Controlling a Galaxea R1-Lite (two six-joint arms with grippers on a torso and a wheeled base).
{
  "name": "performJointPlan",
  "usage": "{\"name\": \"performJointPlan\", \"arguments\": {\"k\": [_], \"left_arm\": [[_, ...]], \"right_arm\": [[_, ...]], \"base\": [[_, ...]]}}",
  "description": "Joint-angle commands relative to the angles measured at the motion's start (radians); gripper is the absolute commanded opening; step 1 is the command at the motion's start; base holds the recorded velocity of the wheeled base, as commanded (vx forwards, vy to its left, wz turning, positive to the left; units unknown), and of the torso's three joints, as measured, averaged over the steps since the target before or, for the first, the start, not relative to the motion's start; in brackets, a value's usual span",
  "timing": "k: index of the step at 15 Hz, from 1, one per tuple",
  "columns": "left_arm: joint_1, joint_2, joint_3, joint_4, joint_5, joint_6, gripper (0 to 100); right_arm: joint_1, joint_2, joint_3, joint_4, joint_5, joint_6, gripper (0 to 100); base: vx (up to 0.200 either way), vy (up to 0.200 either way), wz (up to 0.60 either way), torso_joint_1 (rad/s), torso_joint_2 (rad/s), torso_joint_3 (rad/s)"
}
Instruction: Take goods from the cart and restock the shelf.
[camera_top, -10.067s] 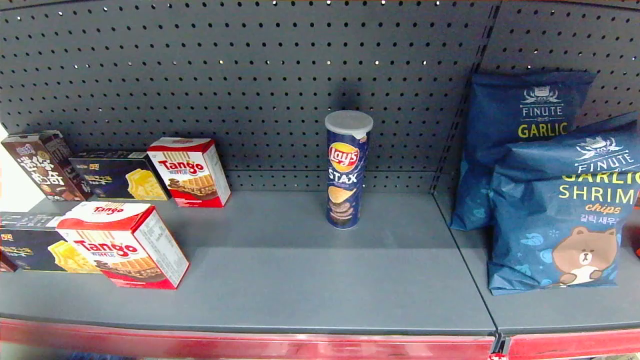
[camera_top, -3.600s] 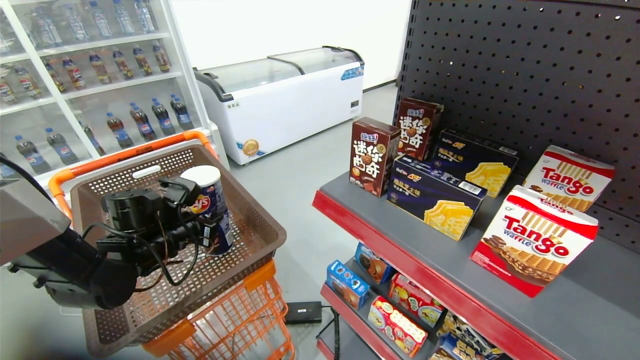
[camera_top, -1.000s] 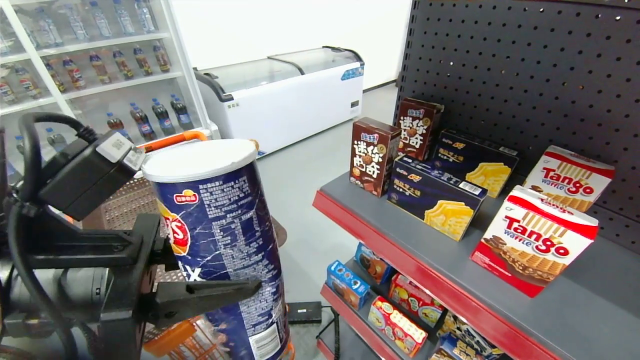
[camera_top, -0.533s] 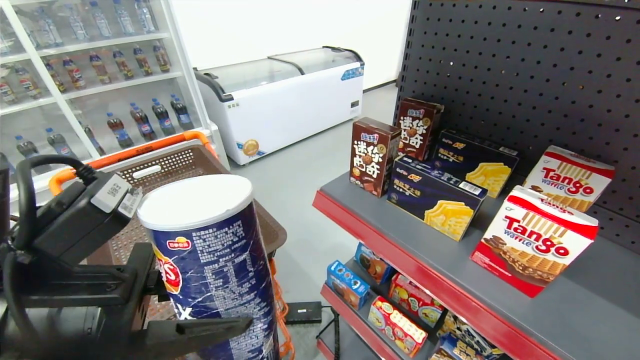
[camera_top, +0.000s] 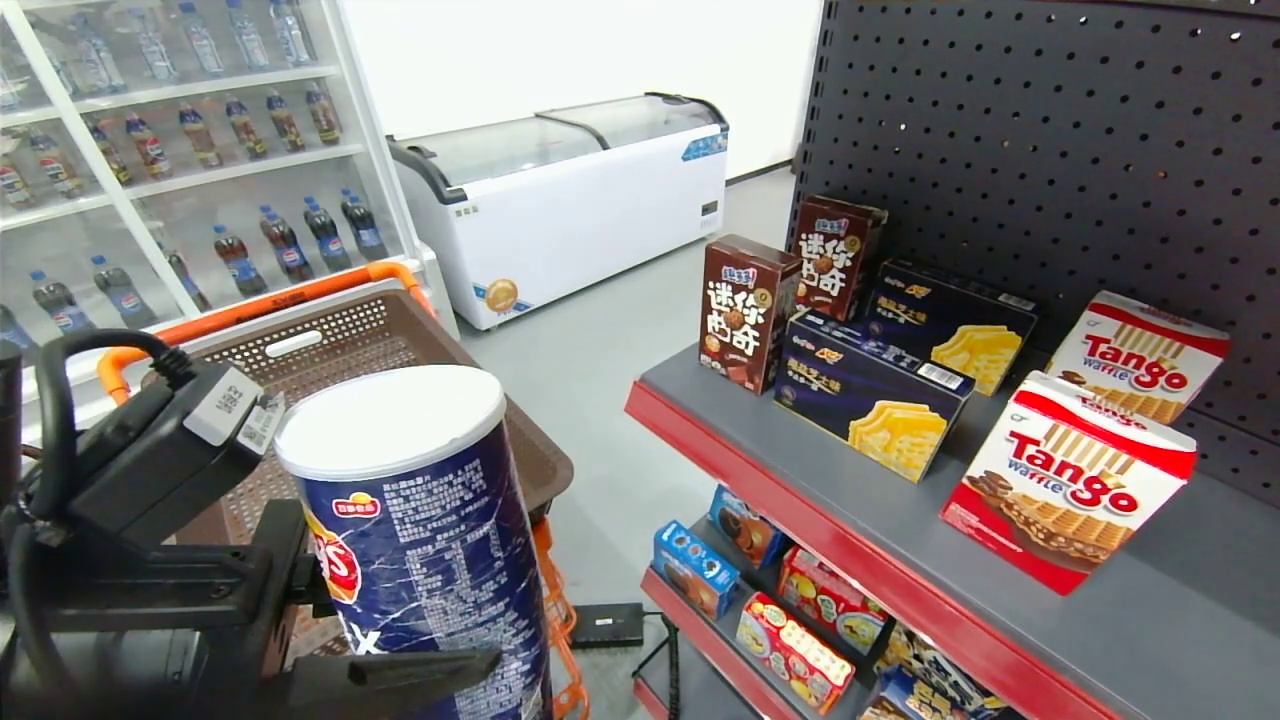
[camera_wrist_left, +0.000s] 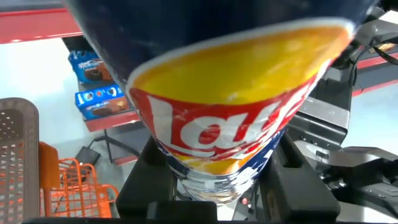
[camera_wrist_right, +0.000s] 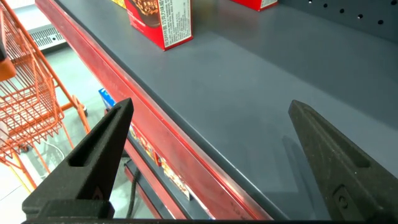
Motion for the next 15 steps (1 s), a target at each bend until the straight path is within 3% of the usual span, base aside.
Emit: {"name": "performJointPlan", "arguments": {"k": [1,12,15], "left_arm": [[0.000,0.002,0.000,0.000,0.000,0.000,0],[0.000,0.002,0.003,-0.002,0.000,0.001,0],[0.000,0.002,0.014,-0.005,0.000,0.001,0]], "right_arm": [[0.001,0.000,0.000,0.000,0.000,0.000,100],[-0.001,0.000,0.000,0.000,0.000,0.000,100],[0.001,0.000,0.000,0.000,0.000,0.000,100]], "base": [[0.000,0.000,0.00,0.000,0.00,0.000],[0.000,0.000,0.00,0.000,0.00,0.000],[0.000,0.000,-0.60,0.001,0.00,0.004]]}}
